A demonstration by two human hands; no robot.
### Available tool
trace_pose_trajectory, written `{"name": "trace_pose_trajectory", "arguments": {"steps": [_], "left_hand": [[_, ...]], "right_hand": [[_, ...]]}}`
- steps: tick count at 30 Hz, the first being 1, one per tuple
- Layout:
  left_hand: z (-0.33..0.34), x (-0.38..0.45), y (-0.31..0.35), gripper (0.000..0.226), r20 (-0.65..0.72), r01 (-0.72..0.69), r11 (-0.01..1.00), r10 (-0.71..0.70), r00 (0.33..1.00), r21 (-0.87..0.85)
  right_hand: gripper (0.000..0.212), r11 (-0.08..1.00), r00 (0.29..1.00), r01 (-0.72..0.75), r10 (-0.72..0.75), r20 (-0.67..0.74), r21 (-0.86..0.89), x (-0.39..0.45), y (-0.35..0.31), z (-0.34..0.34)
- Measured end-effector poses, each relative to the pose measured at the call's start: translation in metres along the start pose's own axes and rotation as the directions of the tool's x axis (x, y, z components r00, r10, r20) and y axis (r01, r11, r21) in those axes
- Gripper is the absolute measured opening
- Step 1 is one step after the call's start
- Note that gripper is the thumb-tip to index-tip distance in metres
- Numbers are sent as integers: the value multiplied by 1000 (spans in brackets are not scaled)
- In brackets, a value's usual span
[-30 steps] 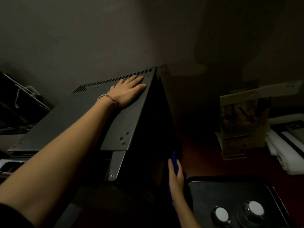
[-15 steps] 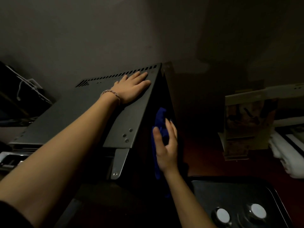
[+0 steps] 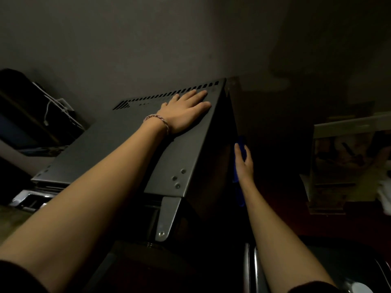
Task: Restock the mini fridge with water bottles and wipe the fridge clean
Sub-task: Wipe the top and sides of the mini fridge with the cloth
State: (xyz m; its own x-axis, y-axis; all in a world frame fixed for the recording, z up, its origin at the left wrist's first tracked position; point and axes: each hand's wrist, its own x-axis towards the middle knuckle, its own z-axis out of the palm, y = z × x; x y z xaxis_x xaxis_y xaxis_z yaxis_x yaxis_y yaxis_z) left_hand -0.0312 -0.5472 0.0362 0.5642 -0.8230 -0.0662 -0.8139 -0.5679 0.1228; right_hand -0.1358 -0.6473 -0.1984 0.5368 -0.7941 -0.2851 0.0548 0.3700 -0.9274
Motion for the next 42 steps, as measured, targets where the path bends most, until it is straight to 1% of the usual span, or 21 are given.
{"name": "trace_pose_trajectory", "arguments": {"steps": [2, 6, 9, 11, 13, 14, 15, 18, 22, 25, 28, 31, 33, 34, 38, 40, 42], "left_hand": [[0, -1, 1, 81, -5, 3, 1000, -3, 1000, 1], [-3, -4, 2, 82, 14, 4, 1000, -3, 1000, -12], [-3, -7, 5, 74, 18, 5, 1000, -4, 1000, -21], [-3, -9, 7, 63, 6, 10, 1000, -10, 1000, -12], [-3, -10, 8, 59, 4, 18, 1000, -17, 1000, -11], [-3, -10, 8, 60, 7, 15, 1000, -15, 1000, -11], [-3, -10, 8, 60, 8, 13, 1000, -13, 1000, -13], [-4, -11, 8, 59, 10, 17, 1000, -16, 1000, -10], [-4, -12, 9, 60, 12, 22, 1000, -22, 1000, -5], [-4, -13, 11, 59, 3, 37, 999, -37, 999, 4], [-4, -14, 12, 59, -3, 45, 999, -45, 999, 13], [-3, -12, 12, 58, 0, 45, 999, -45, 999, 18], [-3, -10, 11, 59, 1, 38, 999, -38, 999, 23], [-3, -9, 9, 59, -1, 33, 999, -33, 999, 24], [0, -6, 4, 70, 9, 8, 1000, -8, 1000, 24], [-1, -4, 3, 77, 7, 7, 1000, -8, 1000, 11], [-3, -4, 2, 80, 9, 11, 1000, -11, 1000, -5]], "right_hand": [[73, 999, 999, -33, 33, 5, 8, -8, 21, -8], [68, 996, 997, -82, 81, 13, 37, -44, 66, -24], [75, 992, 992, -126, 126, 3, 29, -85, 95, -31], [80, 993, 993, -117, 117, -8, 31, -117, 106, -34], [101, 998, 998, -60, 61, -32, 30, -148, 107, -33], [108, 999, 999, -24, 25, -46, 28, -161, 106, -31], [106, 999, 999, 18, -16, -52, 34, -172, 102, -29], [86, 982, 982, 183, -181, -52, 35, -197, 82, -19], [72, 923, 922, 386, -386, -22, -5, -208, 32, -3], [70, 862, 862, 507, -507, 14, 6, -202, -9, 6], [72, 839, 836, 543, -544, 67, 29, -183, -39, 10], [68, 838, 836, 544, -545, 67, 25, -144, -63, 17], [77, 850, 849, 526, -526, 42, 11, -111, -76, 22], [78, 863, 862, 505, -505, 34, 9, -92, -78, 24], [67, 936, 935, 352, -353, 24, 31, -15, -67, 22], [69, 970, 970, 241, -242, 14, 30, 16, -47, 19], [72, 995, 995, 96, -96, -7, -9, 32, -18, 11]]}}
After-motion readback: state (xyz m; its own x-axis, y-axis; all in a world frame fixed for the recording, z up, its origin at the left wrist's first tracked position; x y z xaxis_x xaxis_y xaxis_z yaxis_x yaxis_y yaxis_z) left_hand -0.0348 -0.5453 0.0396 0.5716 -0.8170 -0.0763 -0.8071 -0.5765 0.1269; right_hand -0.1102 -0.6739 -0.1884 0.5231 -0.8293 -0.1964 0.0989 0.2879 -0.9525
